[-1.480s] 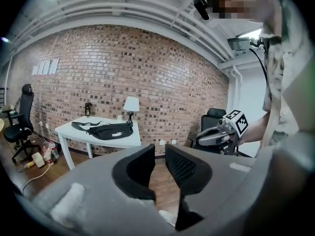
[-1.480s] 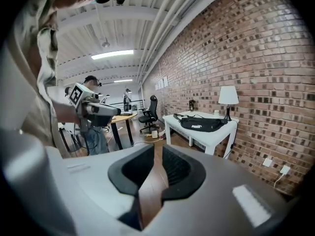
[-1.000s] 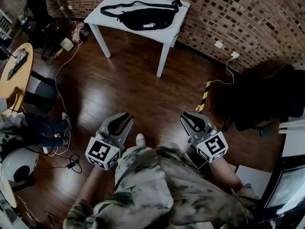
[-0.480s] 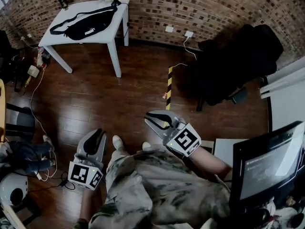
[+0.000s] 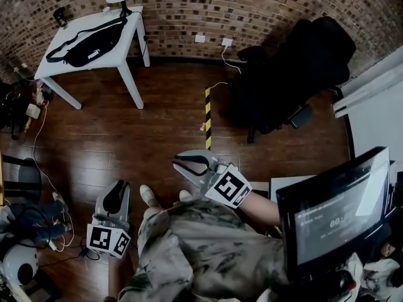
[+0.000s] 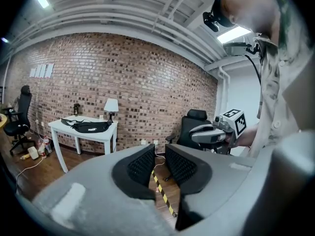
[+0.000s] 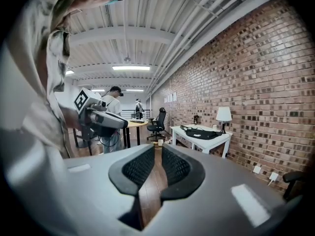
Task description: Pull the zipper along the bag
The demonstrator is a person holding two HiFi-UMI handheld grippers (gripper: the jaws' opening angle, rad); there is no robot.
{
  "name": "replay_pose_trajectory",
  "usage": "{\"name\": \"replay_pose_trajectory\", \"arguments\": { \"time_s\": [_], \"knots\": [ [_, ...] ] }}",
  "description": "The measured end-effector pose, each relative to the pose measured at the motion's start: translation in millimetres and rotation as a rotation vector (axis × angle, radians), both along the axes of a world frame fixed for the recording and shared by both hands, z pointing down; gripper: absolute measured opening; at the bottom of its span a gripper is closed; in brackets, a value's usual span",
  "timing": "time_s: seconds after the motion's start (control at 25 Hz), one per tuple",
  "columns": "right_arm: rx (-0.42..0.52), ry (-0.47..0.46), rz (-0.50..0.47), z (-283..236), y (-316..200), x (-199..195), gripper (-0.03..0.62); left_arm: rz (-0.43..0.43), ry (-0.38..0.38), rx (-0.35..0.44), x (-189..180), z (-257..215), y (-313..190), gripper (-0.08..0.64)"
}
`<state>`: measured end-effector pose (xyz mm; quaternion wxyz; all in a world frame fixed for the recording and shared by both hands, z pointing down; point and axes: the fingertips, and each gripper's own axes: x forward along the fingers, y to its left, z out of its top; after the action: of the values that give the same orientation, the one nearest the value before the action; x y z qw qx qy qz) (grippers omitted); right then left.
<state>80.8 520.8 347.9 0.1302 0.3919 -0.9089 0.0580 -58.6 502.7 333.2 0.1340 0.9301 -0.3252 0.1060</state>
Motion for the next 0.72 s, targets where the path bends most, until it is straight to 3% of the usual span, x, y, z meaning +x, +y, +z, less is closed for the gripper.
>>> {"name": "replay_pose_trajectory", "arguments": {
  "time_s": [0.72],
  "knots": [
    [0.001,0.002,-0.004,9.9,-0.4,14.9,0.046,0.004,-0.019,-0.015,20.7,5.6,-3.5,0.071]
  ]
}}
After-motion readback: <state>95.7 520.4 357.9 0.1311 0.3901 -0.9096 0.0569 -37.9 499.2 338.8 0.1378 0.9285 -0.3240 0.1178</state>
